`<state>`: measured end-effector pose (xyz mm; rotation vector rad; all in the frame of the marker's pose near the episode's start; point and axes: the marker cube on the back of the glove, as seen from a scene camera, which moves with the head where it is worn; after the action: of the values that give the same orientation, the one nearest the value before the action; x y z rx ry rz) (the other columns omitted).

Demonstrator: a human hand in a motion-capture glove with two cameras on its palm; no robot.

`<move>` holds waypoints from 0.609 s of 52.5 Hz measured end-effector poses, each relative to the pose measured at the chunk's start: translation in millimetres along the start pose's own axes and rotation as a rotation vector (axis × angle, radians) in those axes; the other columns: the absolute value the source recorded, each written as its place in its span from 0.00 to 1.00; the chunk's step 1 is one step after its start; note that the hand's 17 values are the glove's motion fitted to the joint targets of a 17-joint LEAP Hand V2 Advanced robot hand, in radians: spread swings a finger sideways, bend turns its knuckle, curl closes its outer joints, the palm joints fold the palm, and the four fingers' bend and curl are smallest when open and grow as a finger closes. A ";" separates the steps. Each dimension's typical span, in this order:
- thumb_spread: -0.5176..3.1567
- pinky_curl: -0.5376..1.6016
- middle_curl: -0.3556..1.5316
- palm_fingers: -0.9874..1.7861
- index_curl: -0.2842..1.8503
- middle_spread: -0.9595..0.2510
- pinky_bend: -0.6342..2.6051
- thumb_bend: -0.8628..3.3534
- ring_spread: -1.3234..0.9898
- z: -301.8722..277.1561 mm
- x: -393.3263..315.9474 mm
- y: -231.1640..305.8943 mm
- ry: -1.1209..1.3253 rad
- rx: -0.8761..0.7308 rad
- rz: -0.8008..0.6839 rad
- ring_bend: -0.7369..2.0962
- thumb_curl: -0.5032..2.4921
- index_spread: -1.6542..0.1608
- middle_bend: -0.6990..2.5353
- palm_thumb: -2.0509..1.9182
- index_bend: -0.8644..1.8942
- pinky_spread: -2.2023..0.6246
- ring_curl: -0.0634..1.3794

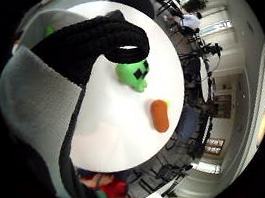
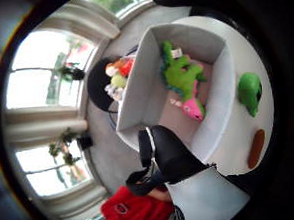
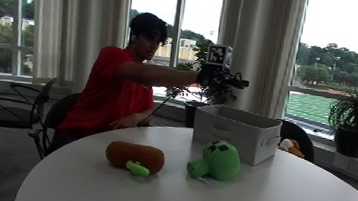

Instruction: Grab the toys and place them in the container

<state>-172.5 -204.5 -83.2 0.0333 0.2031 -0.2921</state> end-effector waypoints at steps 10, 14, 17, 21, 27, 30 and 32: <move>0.44 0.44 0.37 0.29 0.37 0.68 0.59 0.20 0.54 50.3 168.2 68.3 -0.024 -0.080 0.266 0.38 0.34 0.66 0.26 0.51 0.35 0.80 0.22; 0.44 0.43 0.37 0.28 0.35 0.69 0.58 0.20 0.55 73.1 216.0 92.4 0.013 -0.081 0.350 0.36 0.33 0.67 0.26 0.51 0.35 0.81 0.22; 0.44 0.43 0.36 0.28 0.34 0.69 0.58 0.20 0.56 94.9 247.1 110.1 0.041 -0.099 0.409 0.34 0.32 0.67 0.26 0.51 0.35 0.81 0.21; 0.44 0.43 0.36 0.27 0.32 0.70 0.57 0.20 0.56 126.0 276.2 132.5 0.025 -0.167 0.468 0.32 0.32 0.68 0.26 0.51 0.35 0.81 0.21; 0.44 0.43 0.35 0.26 0.29 0.71 0.59 0.20 0.57 174.3 307.4 152.3 -0.047 -0.269 0.508 0.32 0.31 0.69 0.26 0.52 0.33 0.82 0.20; 0.44 0.43 0.35 0.26 0.27 0.72 0.59 0.20 0.57 194.2 315.0 154.7 -0.070 -0.324 0.509 0.32 0.30 0.70 0.25 0.52 0.33 0.82 0.20; 0.44 0.43 0.34 0.26 0.27 0.73 0.60 0.20 0.58 205.9 316.9 155.2 -0.074 -0.364 0.508 0.32 0.30 0.70 0.25 0.52 0.33 0.82 0.20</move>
<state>209.4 -158.4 54.4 -0.2833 0.1654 0.2523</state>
